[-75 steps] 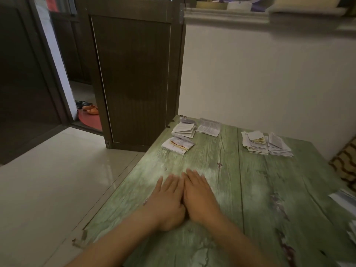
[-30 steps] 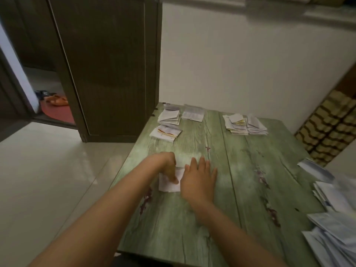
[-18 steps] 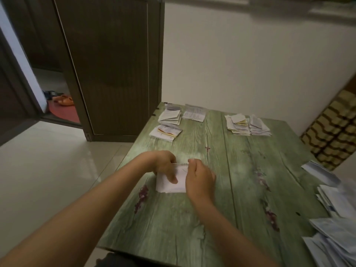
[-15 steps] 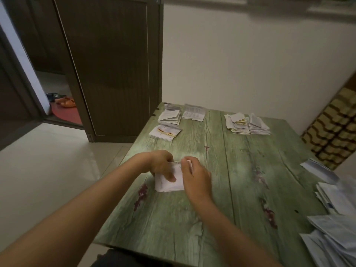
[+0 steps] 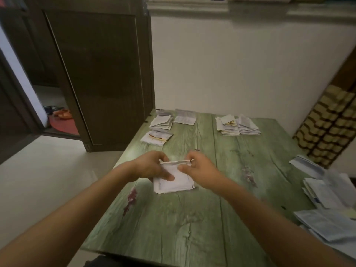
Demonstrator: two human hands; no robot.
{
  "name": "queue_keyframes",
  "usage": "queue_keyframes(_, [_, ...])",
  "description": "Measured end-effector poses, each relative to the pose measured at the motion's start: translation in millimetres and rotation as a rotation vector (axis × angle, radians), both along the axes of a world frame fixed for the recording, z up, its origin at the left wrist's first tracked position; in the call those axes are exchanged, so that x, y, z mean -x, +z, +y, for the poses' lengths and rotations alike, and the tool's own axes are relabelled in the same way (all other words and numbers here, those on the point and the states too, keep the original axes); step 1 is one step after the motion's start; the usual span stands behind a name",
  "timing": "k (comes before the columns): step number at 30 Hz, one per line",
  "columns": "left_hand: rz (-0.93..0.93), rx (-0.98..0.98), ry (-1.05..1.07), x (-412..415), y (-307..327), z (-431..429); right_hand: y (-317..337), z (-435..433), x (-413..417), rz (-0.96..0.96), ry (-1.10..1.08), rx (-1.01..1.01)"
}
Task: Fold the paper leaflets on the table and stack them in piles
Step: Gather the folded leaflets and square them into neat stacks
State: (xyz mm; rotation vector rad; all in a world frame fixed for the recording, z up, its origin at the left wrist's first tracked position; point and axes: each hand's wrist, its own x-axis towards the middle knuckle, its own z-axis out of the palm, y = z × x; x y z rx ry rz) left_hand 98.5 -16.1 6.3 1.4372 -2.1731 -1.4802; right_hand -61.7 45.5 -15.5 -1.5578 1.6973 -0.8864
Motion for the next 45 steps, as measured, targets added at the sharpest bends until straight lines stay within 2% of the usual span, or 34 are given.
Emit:
queue_keyframes(4, [0.475,-0.25,0.279,13.1,-4.3,-1.1,15.7,-16.3,31.2,-0.227,-0.131,-0.036])
queue_keyframes(6, [0.527,-0.308,0.305,23.2,-4.9,-0.3,17.6,-24.3,39.6,-0.23,-0.157,-0.053])
queue_keyframes(9, [0.46,-0.256,0.341,40.4,-7.1,-2.0,18.7,-30.5,47.7,-0.138,-0.107,-0.12])
queue_keyframes(13, [0.419,-0.145,0.355,58.2,-8.8,-11.7,30.0,-33.3,63.8,0.081,0.006,-0.185])
queue_keyframes(16, [0.362,-0.041,0.32,75.1,-7.9,-20.6,38.3,-39.1,82.9,0.071,-0.015,-0.201])
queue_keyframes(20, [0.338,-0.006,0.26,101.0,-7.9,-31.5,40.9,-46.0,107.8,0.075,-0.073,-0.217])
queue_keyframes(27, [0.44,0.041,0.256,168.4,-12.9,-49.0,43.7,-58.2,163.4,-0.12,-0.256,-0.189])
queue_keyframes(29, [0.395,0.183,0.27,192.6,-23.8,-49.1,49.7,-66.2,193.9,-0.195,-0.364,-0.132])
queue_keyframes(32, [0.173,0.575,0.154,223.1,-48.7,-39.4,52.9,-82.4,245.9,-0.305,-0.552,-0.061])
queue_keyframes(34, [0.026,0.805,0.013,238.6,-62.8,-35.4,47.4,-95.0,278.5,-0.305,-0.707,-0.04])
queue_keyframes(36, [-0.039,0.935,-0.057,247.3,-72.8,-37.9,38.5,-103.1,304.7,-0.318,-0.877,-0.039])
queue_keyframes(38, [-0.041,0.973,-0.037,249.0,-76.3,-40.3,29.1,-107.2,322.9,-0.276,-0.975,-0.053])
queue_keyframes(41, [0.014,1.013,0.004,249.8,-81.2,-36.3,9.4,-117.2,340.5,-0.188,-1.0,-0.11])
queue_keyframes(45, [-0.069,0.979,-0.03,252.9,-83.5,-41.5,-11.5,-131.0,347.9,-0.047,-1.054,-0.186])
